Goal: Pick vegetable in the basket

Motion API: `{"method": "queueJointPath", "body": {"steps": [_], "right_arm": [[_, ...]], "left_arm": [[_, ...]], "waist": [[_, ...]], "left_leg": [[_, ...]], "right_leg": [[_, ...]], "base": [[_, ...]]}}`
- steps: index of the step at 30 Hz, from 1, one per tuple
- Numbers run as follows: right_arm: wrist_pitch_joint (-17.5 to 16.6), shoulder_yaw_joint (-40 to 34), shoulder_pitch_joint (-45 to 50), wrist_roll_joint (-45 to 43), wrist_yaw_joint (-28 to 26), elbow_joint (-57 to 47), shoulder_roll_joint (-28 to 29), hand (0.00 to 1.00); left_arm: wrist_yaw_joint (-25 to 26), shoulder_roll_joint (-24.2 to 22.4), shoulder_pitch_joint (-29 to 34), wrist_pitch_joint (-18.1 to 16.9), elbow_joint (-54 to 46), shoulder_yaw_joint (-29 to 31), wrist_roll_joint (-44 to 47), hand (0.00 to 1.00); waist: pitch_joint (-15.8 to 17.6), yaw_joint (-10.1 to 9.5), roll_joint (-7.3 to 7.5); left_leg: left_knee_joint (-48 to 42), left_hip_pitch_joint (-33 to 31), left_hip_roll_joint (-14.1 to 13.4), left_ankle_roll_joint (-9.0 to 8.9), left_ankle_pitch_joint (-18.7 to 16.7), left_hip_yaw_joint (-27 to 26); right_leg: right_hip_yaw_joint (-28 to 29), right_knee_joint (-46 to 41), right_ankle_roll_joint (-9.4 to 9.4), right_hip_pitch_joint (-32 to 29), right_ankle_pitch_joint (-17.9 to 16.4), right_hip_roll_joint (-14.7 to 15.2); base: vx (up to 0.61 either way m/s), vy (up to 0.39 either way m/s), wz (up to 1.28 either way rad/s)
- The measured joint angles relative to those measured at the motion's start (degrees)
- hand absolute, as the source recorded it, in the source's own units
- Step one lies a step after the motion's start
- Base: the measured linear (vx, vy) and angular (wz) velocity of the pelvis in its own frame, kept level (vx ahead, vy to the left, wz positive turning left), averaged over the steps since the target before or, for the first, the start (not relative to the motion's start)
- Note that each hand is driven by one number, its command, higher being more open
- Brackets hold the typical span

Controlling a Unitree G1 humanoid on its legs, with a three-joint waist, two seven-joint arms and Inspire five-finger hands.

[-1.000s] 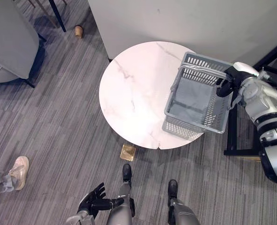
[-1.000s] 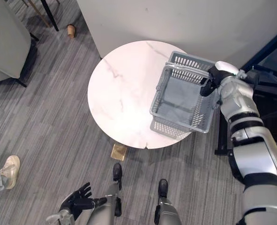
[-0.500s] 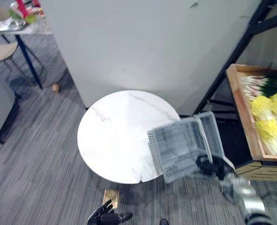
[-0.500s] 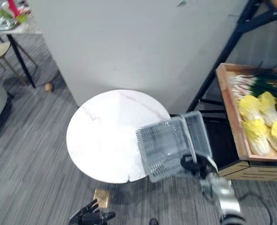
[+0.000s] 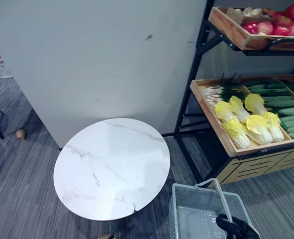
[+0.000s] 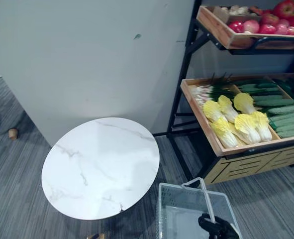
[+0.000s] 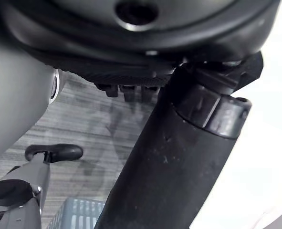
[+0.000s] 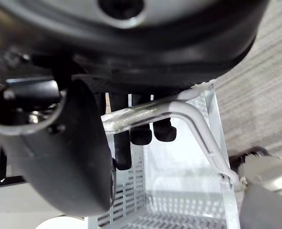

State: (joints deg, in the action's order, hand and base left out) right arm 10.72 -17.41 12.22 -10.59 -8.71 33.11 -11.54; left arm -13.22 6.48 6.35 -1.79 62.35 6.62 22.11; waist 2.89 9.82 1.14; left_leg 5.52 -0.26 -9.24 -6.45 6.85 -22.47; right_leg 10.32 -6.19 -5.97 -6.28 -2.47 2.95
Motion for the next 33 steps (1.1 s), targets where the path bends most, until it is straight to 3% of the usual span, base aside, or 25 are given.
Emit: {"method": "queueJointPath", "body": {"steps": [5,11,23,33], "right_arm": [[-0.75,-0.69,-1.14,-3.62,0.23,9.53,3.1,0.0],[-6.33,-4.67,-4.93,-3.61,2.12,26.63,5.16,0.0],[-3.31,-8.34,-6.65,-7.83,5.31,32.81,6.63,0.0],[-2.7,-6.43,-6.97,-7.27,5.17,33.42,7.42,0.0]], "left_arm": [[0.76,0.03,-0.14,0.09,0.61,-1.79,3.26,1.0],[0.88,-0.07,-1.31,-0.14,3.0,-1.73,4.92,1.0],[0.69,-0.09,-3.28,-0.23,5.55,-1.8,4.27,1.0],[0.29,0.5,-4.01,-0.75,6.59,-5.67,3.2,1.0]], "waist": [[-0.42,-0.03,-0.14],[-0.71,-0.45,-0.39],[-0.93,-3.23,0.07],[-1.2,-3.35,0.79]], "left_leg": [[0.0,0.55,0.13,-0.02,-0.37,-0.52],[0.01,0.6,0.77,0.14,-0.98,0.34],[0.02,1.04,1.03,0.03,-1.23,4.89],[0.02,0.71,1.17,-0.03,-1.57,5.41]], "right_leg": [[0.52,0.44,0.0,0.45,0.01,0.07],[-0.59,1.53,0.14,1.63,0.06,0.96],[-5.53,2.71,0.77,5.15,-1.2,1.53],[-6.15,3.46,0.68,5.52,-1.34,1.7]], "base": [[0.0,0.01,-0.05],[0.03,0.021,0.09],[0.03,0.005,0.2],[0.0,0.002,0.02]]}}
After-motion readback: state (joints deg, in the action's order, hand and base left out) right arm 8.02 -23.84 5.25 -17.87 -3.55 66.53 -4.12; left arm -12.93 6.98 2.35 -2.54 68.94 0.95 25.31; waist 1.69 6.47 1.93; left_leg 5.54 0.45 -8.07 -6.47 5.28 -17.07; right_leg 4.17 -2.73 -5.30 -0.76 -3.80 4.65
